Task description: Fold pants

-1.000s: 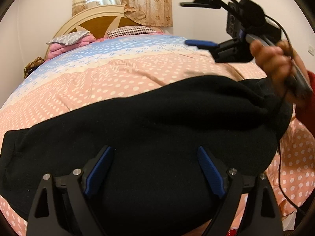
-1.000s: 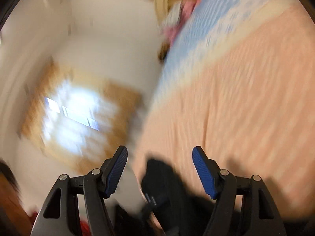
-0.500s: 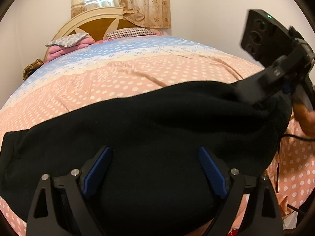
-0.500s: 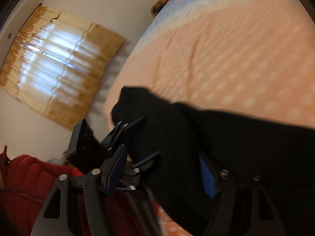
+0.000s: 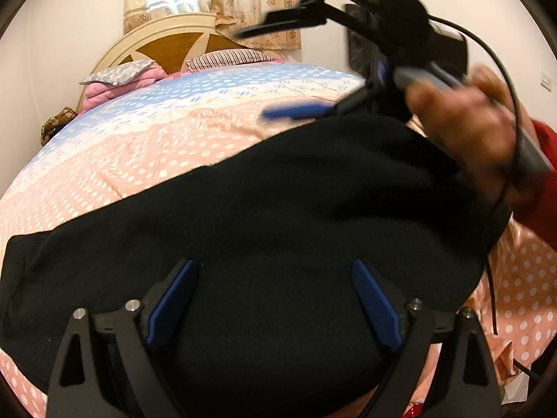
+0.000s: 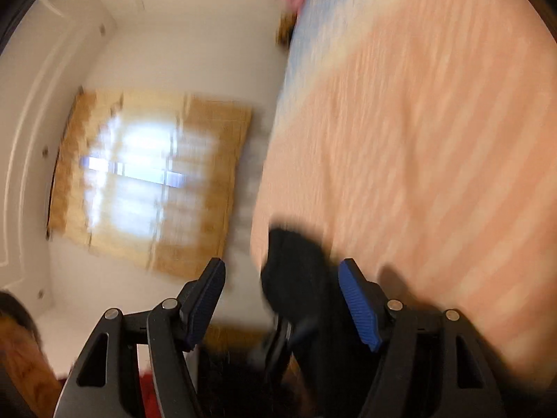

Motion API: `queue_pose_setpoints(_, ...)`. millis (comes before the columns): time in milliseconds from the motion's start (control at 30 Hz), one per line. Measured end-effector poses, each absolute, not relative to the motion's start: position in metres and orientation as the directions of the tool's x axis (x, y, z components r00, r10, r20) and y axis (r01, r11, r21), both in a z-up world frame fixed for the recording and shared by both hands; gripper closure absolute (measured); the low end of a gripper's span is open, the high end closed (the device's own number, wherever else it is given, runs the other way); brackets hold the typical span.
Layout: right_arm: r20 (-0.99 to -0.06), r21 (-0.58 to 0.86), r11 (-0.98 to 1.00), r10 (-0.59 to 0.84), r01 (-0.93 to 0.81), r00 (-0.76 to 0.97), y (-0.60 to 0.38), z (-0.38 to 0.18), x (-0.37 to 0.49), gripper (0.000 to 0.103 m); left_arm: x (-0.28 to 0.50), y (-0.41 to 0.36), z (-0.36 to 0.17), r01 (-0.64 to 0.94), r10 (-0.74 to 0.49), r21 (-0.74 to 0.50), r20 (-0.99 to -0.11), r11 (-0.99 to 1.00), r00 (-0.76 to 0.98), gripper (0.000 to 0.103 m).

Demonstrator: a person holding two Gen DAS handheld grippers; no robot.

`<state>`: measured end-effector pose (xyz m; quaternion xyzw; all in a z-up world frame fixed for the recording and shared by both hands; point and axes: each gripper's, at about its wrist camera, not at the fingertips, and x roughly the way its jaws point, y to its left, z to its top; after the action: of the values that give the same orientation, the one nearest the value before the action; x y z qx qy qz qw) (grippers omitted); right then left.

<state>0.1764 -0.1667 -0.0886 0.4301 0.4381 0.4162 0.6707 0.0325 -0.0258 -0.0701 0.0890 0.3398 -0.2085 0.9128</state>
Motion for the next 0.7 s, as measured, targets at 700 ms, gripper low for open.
queue_pose_setpoints(700,-0.56,0.756,0.539,0.826,-0.371,0.061,-0.13,-0.084,0.082,0.063,0.011,-0.029,-0.069,0.467,-0.32,0.046,-0.669,0.883,0.671,0.008)
